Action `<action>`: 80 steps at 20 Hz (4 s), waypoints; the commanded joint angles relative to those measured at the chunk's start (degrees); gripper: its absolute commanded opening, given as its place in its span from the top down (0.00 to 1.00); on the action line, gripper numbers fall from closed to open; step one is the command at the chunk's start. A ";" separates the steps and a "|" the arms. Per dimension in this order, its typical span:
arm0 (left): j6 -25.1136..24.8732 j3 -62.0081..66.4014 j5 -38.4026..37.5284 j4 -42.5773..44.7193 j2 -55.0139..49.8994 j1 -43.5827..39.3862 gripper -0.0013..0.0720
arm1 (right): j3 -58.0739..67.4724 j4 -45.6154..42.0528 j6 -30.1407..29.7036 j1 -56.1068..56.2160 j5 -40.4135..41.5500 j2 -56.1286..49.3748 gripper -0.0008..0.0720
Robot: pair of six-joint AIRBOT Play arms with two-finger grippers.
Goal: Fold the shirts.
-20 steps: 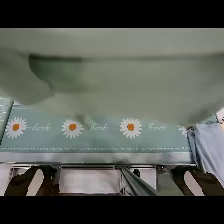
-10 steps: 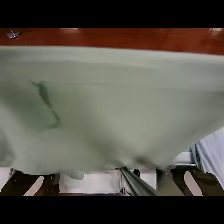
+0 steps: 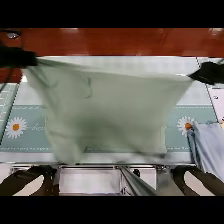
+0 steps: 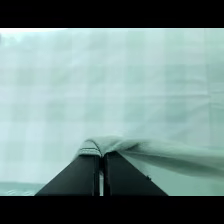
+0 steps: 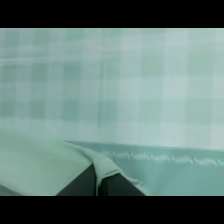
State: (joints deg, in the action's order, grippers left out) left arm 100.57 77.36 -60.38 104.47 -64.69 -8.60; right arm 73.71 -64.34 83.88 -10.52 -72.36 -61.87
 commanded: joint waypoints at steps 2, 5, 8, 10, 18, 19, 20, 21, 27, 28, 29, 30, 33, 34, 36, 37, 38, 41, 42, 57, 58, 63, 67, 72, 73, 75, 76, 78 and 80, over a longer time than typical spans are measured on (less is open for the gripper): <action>8.46 -0.90 13.86 -5.29 -14.53 2.82 0.95 | 6.69 5.33 -1.66 0.04 9.97 -20.28 0.95; 12.31 -0.44 22.47 -12.37 -20.39 5.27 0.95 | 15.06 9.05 -1.64 0.13 11.74 -31.45 0.95; 11.43 3.04 21.16 -21.68 -26.47 7.74 0.95 | 20.20 8.41 -1.81 1.33 11.30 -38.80 0.95; 4.85 3.82 18.78 -28.20 -28.30 8.98 0.95 | 20.55 8.68 -1.44 2.19 10.78 -40.30 0.95; -17.77 8.83 -6.01 -32.41 -27.23 14.25 0.95 | 20.55 4.59 -4.07 -1.20 -6.93 -37.35 0.95; -18.53 8.13 -8.72 -32.28 -27.54 14.51 0.95 | 19.63 2.01 -3.98 -0.83 -8.79 -37.35 0.95; -19.17 7.02 -10.75 -32.28 -28.00 14.64 0.95 | 17.84 0.61 -3.76 -0.42 -9.81 -37.38 0.95; -19.17 5.92 -11.89 -32.04 -28.59 14.64 0.95 | 15.43 0.46 -3.76 -0.13 -9.46 -37.38 0.95; -18.60 4.63 -19.61 -31.80 -32.70 15.43 0.58 | 7.69 0.52 0.26 1.64 -5.27 -37.18 0.62; -17.31 5.60 -22.45 -31.28 -32.61 16.22 0.09 | 9.70 0.52 0.87 0.81 -7.91 -37.05 0.12; -16.31 6.54 -25.07 -30.21 -32.37 17.14 0.02 | 11.91 0.46 0.74 -0.22 -11.08 -36.61 0.14; -16.06 6.95 -27.06 -30.14 -31.47 18.36 0.02 | 13.64 0.28 0.76 -1.53 -13.57 -35.36 0.14; -15.67 5.35 -29.33 -30.12 -25.55 22.27 0.02 | 12.74 -4.02 0.26 -5.40 -15.58 -27.89 0.14; -15.80 2.73 -29.31 -30.25 -22.75 23.78 0.02 | 9.57 -6.73 -1.05 -6.64 -14.82 -24.33 0.14; -17.20 -6.86 -29.73 -33.48 -16.98 27.93 0.02 | -2.67 -8.20 -1.27 -9.97 -9.35 -16.81 0.14; -17.97 -13.64 -28.48 -35.93 -13.97 30.32 0.02 | -10.34 -5.27 -1.05 -11.67 -5.60 -13.16 0.14; -18.97 -20.00 -26.71 -37.90 -11.30 32.57 0.02 | -17.88 -0.39 -2.95 -12.72 -2.25 -9.60 0.14; -21.33 -35.30 -22.01 -40.22 -5.27 40.06 0.02 | -33.99 11.80 -10.40 -12.85 2.78 -0.07 0.14; -22.14 -37.79 -20.96 -40.48 -4.46 42.53 0.02 | -37.40 14.53 -11.76 -12.81 3.48 2.49 0.14; -37.00 -48.26 -8.66 -55.41 -4.44 31.85 0.16 | -44.59 20.50 -13.20 -13.33 2.80 8.35 0.14; -37.99 -48.04 -10.36 -55.39 -4.44 31.71 0.77 | -44.06 17.35 -12.50 -14.38 2.29 8.35 0.14; -40.33 -44.11 -15.37 -57.24 -4.09 31.91 0.95 | -45.44 -2.67 -0.94 -17.62 -3.19 8.35 0.14; -40.35 -43.58 -15.32 -59.69 -4.11 31.82 0.95 | -51.12 -0.28 -0.68 -10.32 -2.95 8.33 0.14; -40.37 -43.58 -15.23 -59.71 -4.15 31.78 0.95 | -51.15 8.81 -0.04 -4.31 4.52 4.46 0.14; -40.37 -43.58 -15.19 -59.71 -4.15 31.78 0.95 | -51.01 10.47 -0.07 -3.89 6.27 3.45 0.14; -40.35 -43.58 -15.02 -59.71 -4.15 31.78 0.95 | -50.14 12.81 0.04 -3.52 8.46 1.49 0.14; -40.35 -43.58 -14.82 -59.74 -4.15 31.80 0.95 | -49.51 14.01 -0.09 -3.52 8.76 0.48 0.15; -40.35 -43.56 -14.64 -60.06 -4.15 31.80 0.95 | -48.52 16.02 -1.95 -3.52 8.31 -0.92 0.57; -40.39 -42.60 -15.45 -60.61 -4.15 31.82 0.95 | -46.75 17.31 -6.29 -3.54 6.25 -1.07 0.95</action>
State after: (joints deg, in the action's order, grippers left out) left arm 60.20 34.04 -75.40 44.47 -68.86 23.20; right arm 25.15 -50.35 81.56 -14.37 -64.88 -61.71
